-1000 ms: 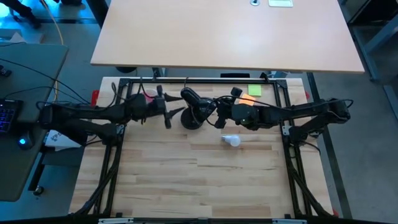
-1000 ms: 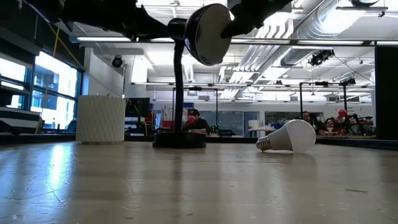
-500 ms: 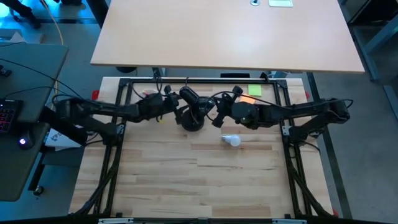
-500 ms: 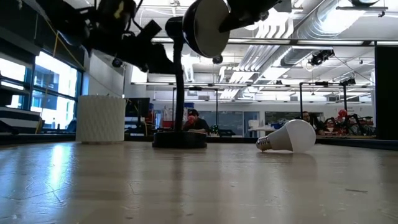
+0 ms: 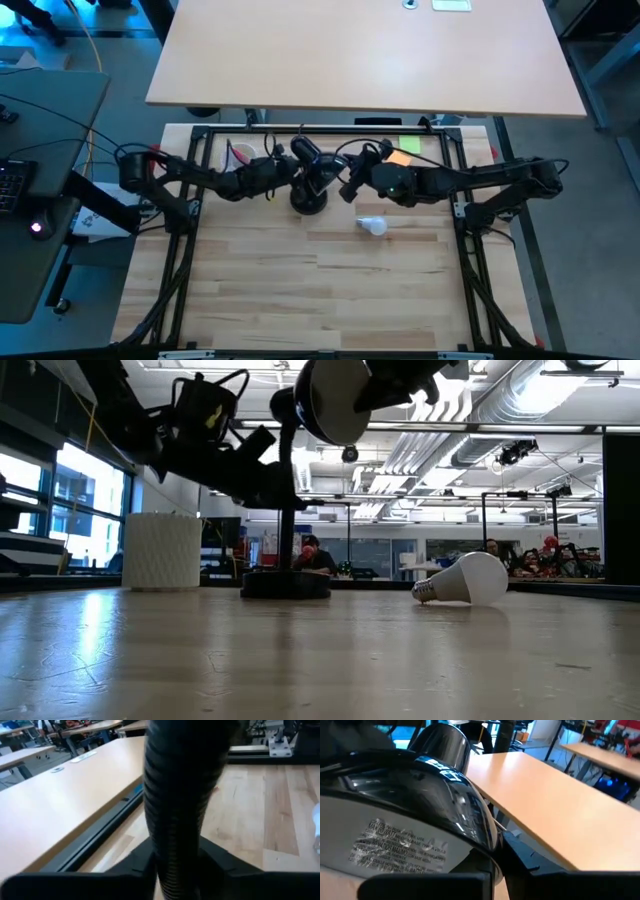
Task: Screw lightbulb
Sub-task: Insert the light bulb into the desk lamp
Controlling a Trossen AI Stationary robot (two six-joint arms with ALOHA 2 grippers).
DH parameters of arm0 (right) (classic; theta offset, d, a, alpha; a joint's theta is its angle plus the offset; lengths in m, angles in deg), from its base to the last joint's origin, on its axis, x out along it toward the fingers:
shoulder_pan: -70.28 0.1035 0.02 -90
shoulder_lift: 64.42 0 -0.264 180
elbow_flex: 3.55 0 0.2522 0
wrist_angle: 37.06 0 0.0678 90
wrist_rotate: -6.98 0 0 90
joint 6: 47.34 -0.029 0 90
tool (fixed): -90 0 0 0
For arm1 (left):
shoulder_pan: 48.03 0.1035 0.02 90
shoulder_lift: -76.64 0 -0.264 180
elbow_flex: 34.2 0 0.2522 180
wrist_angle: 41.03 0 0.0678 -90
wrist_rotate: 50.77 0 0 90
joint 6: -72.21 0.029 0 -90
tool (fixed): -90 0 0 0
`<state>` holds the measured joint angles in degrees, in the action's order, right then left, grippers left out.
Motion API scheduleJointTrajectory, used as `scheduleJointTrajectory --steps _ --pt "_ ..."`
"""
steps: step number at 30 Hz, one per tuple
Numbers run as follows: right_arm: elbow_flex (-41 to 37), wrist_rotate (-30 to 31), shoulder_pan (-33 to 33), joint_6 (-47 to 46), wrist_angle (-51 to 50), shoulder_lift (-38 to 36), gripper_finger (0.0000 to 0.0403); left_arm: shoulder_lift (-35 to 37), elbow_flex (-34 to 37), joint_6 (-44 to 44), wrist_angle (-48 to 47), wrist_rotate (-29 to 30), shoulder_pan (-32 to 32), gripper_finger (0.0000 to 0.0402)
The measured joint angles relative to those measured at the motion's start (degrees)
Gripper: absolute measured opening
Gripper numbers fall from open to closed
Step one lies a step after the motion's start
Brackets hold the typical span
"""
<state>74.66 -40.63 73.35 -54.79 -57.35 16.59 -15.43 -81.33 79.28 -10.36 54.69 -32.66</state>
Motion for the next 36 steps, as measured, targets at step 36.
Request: scheduleJointTrajectory --steps 36 --pt "11.8 -14.9 1.6 -16.9 -20.2 -0.2 0.0145 -3.6 0.0 -3.9 1.7 3.8 -0.8 0.005"
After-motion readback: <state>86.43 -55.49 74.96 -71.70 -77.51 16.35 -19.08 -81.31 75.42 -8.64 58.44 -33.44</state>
